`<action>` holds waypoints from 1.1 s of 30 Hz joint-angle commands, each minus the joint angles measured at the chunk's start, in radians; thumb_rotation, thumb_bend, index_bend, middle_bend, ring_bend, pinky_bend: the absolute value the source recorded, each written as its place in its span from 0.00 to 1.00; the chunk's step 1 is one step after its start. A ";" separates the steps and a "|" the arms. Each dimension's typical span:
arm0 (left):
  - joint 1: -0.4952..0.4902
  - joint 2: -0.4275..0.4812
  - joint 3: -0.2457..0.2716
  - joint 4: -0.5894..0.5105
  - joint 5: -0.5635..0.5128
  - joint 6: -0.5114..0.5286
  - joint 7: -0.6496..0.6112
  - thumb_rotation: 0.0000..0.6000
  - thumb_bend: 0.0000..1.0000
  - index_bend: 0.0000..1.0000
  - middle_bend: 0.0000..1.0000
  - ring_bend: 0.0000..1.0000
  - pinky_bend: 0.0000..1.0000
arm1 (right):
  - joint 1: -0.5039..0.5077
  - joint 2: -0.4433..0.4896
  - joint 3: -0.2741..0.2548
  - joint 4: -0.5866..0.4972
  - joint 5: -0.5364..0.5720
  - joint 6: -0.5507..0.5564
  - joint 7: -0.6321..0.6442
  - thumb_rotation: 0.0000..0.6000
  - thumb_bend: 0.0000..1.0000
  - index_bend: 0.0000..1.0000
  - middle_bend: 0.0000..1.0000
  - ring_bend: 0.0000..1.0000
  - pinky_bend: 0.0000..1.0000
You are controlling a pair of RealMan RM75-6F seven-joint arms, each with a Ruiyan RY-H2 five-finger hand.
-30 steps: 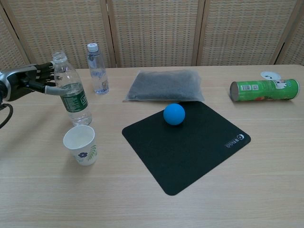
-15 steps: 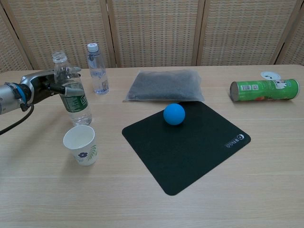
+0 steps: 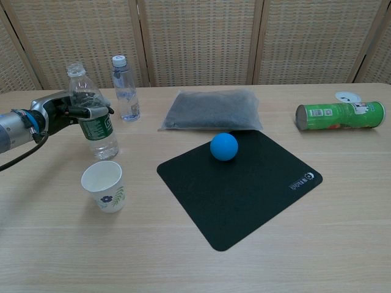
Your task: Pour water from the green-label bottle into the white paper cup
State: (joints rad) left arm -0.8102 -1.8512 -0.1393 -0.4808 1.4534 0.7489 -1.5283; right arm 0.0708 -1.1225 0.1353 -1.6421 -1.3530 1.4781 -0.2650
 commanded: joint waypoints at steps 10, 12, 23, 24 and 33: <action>0.035 0.264 0.148 -0.150 0.162 0.149 0.069 1.00 0.50 0.60 0.43 0.27 0.29 | -0.006 0.007 -0.016 -0.018 -0.035 0.020 0.006 1.00 0.00 0.00 0.00 0.00 0.00; 0.037 0.322 0.174 -0.191 0.183 0.151 0.124 1.00 0.50 0.60 0.43 0.27 0.29 | -0.007 0.008 -0.018 -0.022 -0.042 0.024 0.005 1.00 0.00 0.00 0.00 0.00 0.00; 0.124 0.520 0.255 -0.395 0.186 0.172 0.548 1.00 0.50 0.60 0.42 0.27 0.29 | -0.019 0.015 -0.032 -0.039 -0.074 0.051 0.011 1.00 0.00 0.00 0.00 0.00 0.00; 0.128 0.524 0.257 -0.403 0.183 0.168 0.582 1.00 0.50 0.60 0.42 0.27 0.29 | -0.021 0.015 -0.033 -0.039 -0.077 0.053 0.012 1.00 0.00 0.00 0.00 0.00 0.00; 0.149 0.516 0.261 -0.461 0.163 0.153 0.798 1.00 0.50 0.60 0.42 0.27 0.29 | -0.031 0.023 -0.042 -0.045 -0.101 0.072 0.033 1.00 0.00 0.00 0.00 0.00 0.00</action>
State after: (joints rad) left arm -0.6700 -1.3333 0.1184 -0.9213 1.6236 0.9078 -0.7772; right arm 0.0405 -1.1010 0.0935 -1.6865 -1.4527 1.5482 -0.2339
